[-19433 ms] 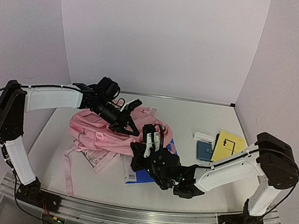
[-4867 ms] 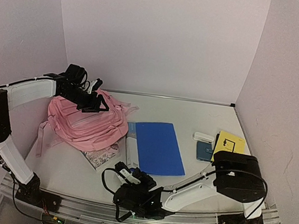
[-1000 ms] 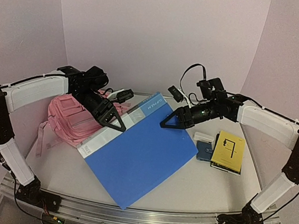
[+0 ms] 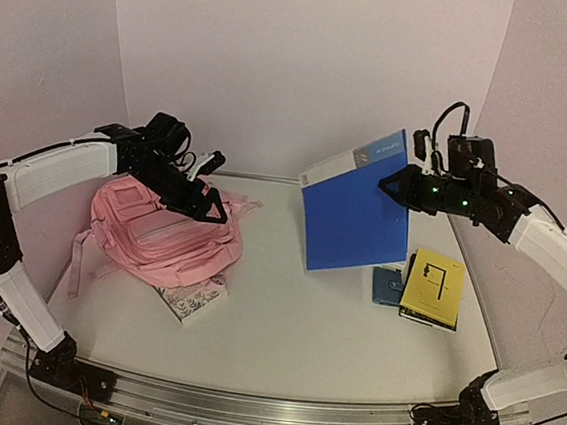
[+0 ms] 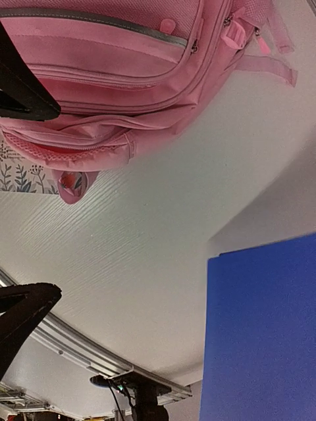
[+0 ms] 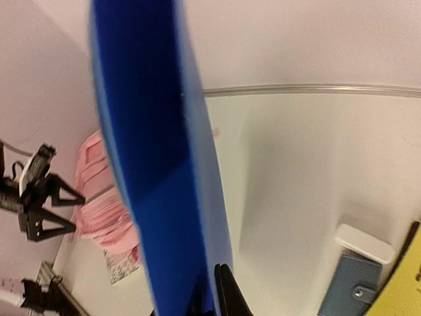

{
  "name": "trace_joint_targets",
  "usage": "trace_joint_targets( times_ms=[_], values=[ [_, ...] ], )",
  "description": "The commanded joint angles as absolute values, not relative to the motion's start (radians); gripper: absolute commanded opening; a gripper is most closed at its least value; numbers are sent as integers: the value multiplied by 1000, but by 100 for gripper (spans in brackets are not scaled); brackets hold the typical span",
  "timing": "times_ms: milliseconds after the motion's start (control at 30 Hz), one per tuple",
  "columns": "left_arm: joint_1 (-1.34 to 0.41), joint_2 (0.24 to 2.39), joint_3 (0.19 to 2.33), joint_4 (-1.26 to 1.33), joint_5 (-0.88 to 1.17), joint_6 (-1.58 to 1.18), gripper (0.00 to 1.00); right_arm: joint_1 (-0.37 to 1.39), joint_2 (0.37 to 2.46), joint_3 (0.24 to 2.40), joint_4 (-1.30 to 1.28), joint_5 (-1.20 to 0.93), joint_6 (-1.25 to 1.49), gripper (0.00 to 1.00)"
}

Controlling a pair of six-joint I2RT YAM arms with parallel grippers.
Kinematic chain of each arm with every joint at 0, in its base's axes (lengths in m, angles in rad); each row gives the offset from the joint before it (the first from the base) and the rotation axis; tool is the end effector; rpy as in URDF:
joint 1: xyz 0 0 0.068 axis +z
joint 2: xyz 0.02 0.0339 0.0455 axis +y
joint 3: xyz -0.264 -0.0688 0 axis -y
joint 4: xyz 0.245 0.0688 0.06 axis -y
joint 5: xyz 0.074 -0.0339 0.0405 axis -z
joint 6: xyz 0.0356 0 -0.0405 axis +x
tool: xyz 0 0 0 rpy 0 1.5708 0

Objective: Pack the student bag
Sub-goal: Pick up the files from the center of the board, then place the files in the student bag.

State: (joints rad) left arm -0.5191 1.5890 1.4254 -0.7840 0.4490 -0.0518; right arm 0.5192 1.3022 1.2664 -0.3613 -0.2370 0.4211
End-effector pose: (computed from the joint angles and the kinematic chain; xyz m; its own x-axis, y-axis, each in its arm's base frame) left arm 0.2860 -0.1812 0.3106 -0.7386 0.3683 -0.5646 0.6295 0.6765 -0.3822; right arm 0.2538 0.1547 0.3772 -0.5804 0.1259 -0.8045 -0.4745 0.7506 0.4598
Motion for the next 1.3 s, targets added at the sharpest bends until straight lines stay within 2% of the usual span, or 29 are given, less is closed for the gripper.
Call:
trace_joint_targets(
  times_ms=[0, 200, 333, 600, 1000, 1267],
  values=[
    [-542, 1662, 1441, -812, 294, -51, 80, 516, 1217, 1215, -278, 44, 522, 0],
    [-563, 1749, 1472, -849, 243, -57, 56, 517, 1180, 1170, -272, 39, 538, 0],
    [-566, 1772, 1458, -863, 239, -61, 46, 516, 1170, 1152, -271, 42, 541, 0],
    [-566, 1777, 1428, -873, 190, -70, 36, 515, 1173, 1137, -261, 39, 541, 0],
    [-566, 1800, 1416, -887, 196, -63, 32, 516, 1161, 1124, -258, 39, 543, 0],
    [-566, 1817, 1424, -897, 185, -55, 25, 517, 1157, 1122, -256, 41, 541, 0]
  ],
)
